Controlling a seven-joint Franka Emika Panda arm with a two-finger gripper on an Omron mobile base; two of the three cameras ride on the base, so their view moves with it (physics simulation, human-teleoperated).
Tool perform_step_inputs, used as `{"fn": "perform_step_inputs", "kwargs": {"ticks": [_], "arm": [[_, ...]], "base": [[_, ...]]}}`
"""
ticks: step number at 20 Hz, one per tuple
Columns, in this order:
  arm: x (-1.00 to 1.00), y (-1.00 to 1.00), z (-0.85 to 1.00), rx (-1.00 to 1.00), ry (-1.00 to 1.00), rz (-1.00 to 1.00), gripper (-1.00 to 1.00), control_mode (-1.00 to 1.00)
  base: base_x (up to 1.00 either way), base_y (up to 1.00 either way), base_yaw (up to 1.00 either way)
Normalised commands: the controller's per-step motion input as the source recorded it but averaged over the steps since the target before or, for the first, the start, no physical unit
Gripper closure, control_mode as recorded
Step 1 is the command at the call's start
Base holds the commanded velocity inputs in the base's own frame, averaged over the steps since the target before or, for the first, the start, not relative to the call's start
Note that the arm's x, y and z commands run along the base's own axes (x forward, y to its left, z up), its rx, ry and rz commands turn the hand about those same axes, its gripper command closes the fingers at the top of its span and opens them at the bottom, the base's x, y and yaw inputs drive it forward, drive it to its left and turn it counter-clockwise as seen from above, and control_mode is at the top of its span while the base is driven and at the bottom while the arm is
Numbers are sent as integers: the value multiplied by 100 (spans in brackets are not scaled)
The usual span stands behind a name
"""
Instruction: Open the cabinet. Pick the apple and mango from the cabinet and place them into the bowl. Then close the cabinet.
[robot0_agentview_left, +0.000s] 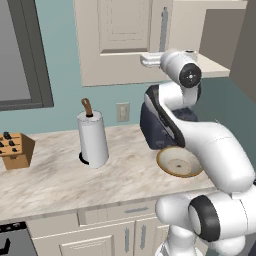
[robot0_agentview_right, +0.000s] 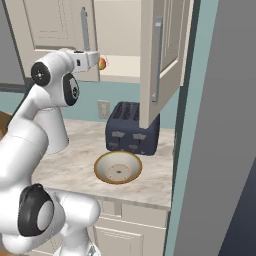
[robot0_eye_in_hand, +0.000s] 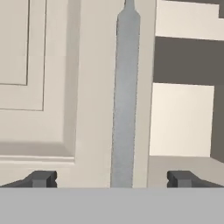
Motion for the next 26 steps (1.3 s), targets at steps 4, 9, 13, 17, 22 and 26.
{"fn": "perform_step_inputs", "kwargs": {"ticks": [4, 9, 13, 17, 22, 26], "arm": [[99, -11, -8, 0, 4, 0, -100, -100], [100, -1, -52, 0, 3, 0, 100, -100], [73, 0, -40, 0, 5, 0, 100, -100], [0, 0, 0, 0, 0, 0, 100, -100], [-10, 6, 3, 0, 0, 0, 100, -100], [-26, 44, 15, 0, 0, 0, 100, -100]], "base": [[0, 0, 0], [0, 0, 0], [0, 0, 0], [0, 0, 0], [0, 0, 0], [0, 0, 0]]}}
